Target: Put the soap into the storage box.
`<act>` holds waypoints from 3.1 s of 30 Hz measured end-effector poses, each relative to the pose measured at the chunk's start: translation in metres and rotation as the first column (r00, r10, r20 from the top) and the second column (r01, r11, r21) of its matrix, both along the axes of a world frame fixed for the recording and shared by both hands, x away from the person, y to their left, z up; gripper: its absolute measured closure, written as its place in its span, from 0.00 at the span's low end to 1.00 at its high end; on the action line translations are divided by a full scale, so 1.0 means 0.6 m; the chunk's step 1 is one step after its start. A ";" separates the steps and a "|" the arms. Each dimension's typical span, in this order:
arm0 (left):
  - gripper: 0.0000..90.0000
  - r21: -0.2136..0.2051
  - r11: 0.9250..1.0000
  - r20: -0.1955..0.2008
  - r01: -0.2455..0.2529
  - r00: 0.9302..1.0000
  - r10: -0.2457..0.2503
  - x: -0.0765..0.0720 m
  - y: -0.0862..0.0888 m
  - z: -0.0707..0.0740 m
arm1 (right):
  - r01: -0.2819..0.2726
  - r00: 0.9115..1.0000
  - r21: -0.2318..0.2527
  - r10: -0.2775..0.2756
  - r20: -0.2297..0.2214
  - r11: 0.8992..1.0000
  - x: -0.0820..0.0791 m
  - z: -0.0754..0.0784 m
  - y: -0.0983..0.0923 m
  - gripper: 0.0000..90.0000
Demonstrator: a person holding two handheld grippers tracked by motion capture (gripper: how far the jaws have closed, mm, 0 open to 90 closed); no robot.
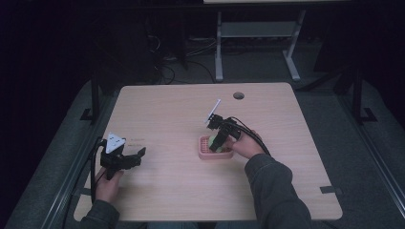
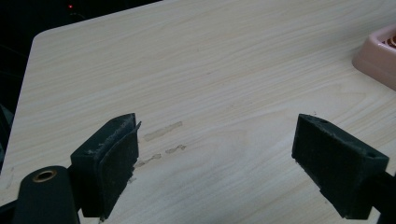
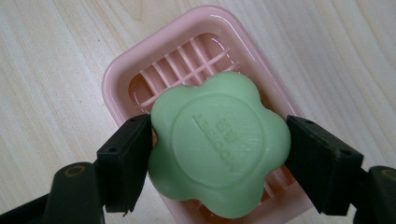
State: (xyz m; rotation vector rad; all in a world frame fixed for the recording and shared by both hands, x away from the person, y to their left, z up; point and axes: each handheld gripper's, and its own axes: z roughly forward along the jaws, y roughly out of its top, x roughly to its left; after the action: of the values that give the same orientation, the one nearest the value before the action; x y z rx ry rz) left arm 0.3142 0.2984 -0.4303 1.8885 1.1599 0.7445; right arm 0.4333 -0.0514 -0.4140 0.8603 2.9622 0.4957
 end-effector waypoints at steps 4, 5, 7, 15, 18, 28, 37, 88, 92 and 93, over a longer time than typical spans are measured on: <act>0.16 0.004 1.000 0.000 0.000 1.000 0.000 0.001 0.000 0.000 | 0.007 1.000 0.010 -0.007 0.003 1.000 0.000 0.003 -0.004 0.28; 0.16 0.005 1.000 -0.001 0.000 1.000 0.000 0.001 0.001 0.000 | 0.008 1.000 0.010 -0.008 0.003 1.000 -0.001 0.003 -0.004 0.28; 0.16 0.006 1.000 0.000 -0.002 1.000 0.002 0.001 0.000 0.000 | 0.002 1.000 0.009 -0.002 0.005 1.000 -0.002 0.004 -0.004 0.28; 0.16 0.009 1.000 -0.001 -0.003 1.000 0.003 0.001 0.000 -0.001 | 0.001 1.000 0.012 -0.001 0.012 1.000 -0.002 0.007 -0.008 0.29; 0.16 0.011 1.000 -0.001 -0.003 1.000 0.003 0.001 0.000 -0.001 | 0.002 1.000 0.019 -0.002 0.010 1.000 -0.003 0.009 -0.011 0.29; 0.16 0.013 1.000 0.002 0.000 1.000 0.000 0.001 -0.001 -0.001 | 0.014 1.000 0.044 -0.014 0.016 0.999 -0.005 0.016 -0.024 0.29; 0.16 0.010 1.000 0.001 -0.002 1.000 0.002 0.000 0.000 -0.001 | 0.031 0.999 0.061 -0.032 0.021 0.998 -0.009 0.020 -0.038 0.29; 0.16 0.015 1.000 0.004 0.002 1.000 -0.002 -0.003 0.000 0.000 | 0.085 0.995 0.113 -0.091 0.050 0.990 -0.049 0.040 -0.114 0.30; 0.16 0.016 1.000 0.005 0.003 1.000 -0.003 -0.003 0.000 0.000 | 0.089 0.995 0.109 -0.094 0.041 0.990 -0.052 0.035 -0.120 0.30; 0.16 0.016 1.000 0.005 0.003 1.000 -0.003 -0.003 0.001 0.000 | 0.092 0.994 0.107 -0.097 0.041 0.990 -0.053 0.036 -0.121 0.30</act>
State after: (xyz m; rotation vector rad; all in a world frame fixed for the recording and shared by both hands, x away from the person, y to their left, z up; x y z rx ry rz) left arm 0.3123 0.2987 -0.4304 1.9001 1.1512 0.7582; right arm 0.4016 -0.1240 -0.3925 0.9786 2.8595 0.6626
